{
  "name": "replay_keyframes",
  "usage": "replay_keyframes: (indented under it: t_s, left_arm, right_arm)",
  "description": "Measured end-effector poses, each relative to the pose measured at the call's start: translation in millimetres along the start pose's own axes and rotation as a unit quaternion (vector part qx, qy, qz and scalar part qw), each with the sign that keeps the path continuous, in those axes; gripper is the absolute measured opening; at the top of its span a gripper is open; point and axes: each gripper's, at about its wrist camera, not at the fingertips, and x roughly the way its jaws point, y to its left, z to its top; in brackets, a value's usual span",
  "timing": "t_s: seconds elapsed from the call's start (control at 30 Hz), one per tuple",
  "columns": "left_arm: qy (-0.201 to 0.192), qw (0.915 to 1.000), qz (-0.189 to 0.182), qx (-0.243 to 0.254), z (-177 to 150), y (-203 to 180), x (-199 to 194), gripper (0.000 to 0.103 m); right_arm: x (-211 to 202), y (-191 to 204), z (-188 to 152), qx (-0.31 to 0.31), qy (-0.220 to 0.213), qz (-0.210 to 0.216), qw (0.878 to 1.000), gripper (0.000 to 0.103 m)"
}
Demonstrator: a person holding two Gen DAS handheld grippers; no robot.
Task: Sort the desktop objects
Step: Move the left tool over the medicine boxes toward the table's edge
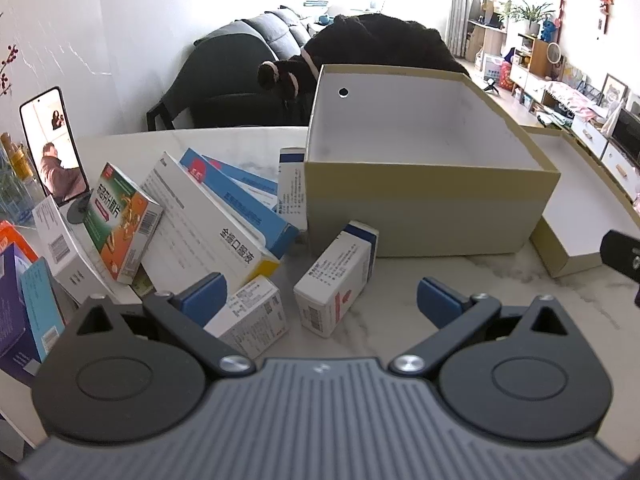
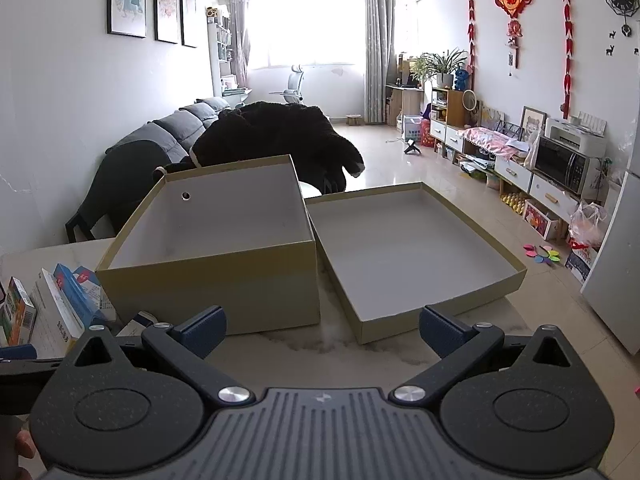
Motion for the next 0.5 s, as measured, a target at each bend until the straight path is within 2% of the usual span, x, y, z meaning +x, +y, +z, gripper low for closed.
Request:
replay_keyframes:
  t_s: [0.13,0.2,0.33,0.5]
  left_arm:
    - [0.005,1.0,0.004,0.003,0.0,7.0,4.5,0.103]
    - [0.0,0.9997,0.018,0.016,2.4,1.3,3.9,0.103]
    - [-0.004,0.9997,0.025,0.006,4.2,10.3,7.4,0.103]
    - [-0.009,0.9999,0.006,-0.006,7.5,25.7,12.3,0.103]
  right_arm:
    - [-0.5,-0.5,-1.4,0.004,0.005,0.002,1.0,0.103]
    - [-1.3,-4.4,-0.5,0.003,0.003,0.001,1.0,0.103]
    - [13.4,2.3,5.2,-0.017,0.011,-0.021,1.0,0.103]
    - [19.6,0.5,4.3,-0.015,-0.003,-0.031,0.999,0.103]
